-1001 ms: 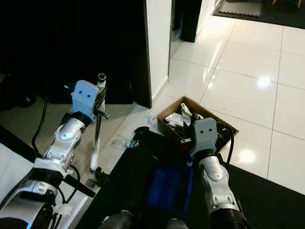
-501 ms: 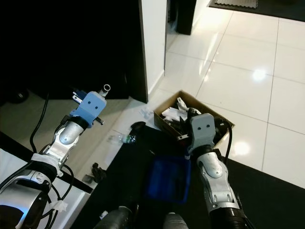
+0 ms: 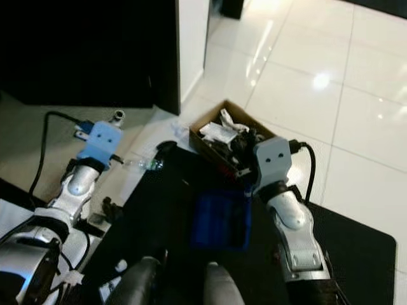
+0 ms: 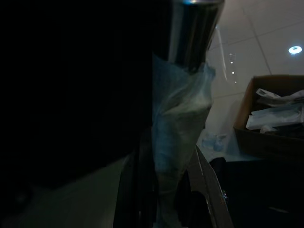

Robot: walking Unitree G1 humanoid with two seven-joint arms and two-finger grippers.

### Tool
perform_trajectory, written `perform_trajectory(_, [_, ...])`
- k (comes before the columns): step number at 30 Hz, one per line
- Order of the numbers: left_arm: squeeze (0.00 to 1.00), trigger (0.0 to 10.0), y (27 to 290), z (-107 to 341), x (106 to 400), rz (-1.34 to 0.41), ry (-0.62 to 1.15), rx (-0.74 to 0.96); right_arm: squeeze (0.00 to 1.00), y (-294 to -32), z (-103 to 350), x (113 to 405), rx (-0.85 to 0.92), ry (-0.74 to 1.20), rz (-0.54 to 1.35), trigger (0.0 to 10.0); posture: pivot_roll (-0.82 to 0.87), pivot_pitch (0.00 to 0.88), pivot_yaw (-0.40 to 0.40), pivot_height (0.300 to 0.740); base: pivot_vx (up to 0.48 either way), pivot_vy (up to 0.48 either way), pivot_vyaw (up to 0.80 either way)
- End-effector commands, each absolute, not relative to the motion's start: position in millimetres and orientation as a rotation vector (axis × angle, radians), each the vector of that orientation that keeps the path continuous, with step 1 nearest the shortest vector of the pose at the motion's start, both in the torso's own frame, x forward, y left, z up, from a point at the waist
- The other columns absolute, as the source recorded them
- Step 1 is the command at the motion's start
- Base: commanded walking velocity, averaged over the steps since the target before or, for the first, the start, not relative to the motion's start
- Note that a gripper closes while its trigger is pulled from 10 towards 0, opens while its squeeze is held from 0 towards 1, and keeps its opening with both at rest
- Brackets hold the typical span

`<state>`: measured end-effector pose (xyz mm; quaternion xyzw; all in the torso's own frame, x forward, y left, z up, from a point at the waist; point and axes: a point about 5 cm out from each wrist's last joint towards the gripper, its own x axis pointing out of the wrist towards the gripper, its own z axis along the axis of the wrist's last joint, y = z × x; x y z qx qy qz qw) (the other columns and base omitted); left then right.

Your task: Sweep floor

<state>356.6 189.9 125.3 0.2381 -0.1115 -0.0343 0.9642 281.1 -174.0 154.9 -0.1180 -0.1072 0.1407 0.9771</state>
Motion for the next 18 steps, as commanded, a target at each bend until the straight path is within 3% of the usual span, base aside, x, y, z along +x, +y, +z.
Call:
perform_trajectory(1, [0.00,10.0,197,122,355,-0.027,-0.201,0.435,0.00,-174,160,276,-0.239,-0.223,0.299,10.0,-0.29,0.345,-0.030,0.740,0.000,0.000,0.00])
perform_trajectory(9, [0.00,10.0,216,112,352,0.063,-0.125,0.109,0.00,-171,163,274,-0.232,-0.216,0.287,10.0,-0.28,0.348,-0.001,0.740,0.000,0.000,0.00])
perform_trajectory(18, [0.00,10.0,210,122,353,0.016,-0.199,-0.104,0.00,-158,156,282,-0.227,-0.209,0.319,10.0,-0.21,0.311,0.023,0.740,0.000,0.000,0.00])
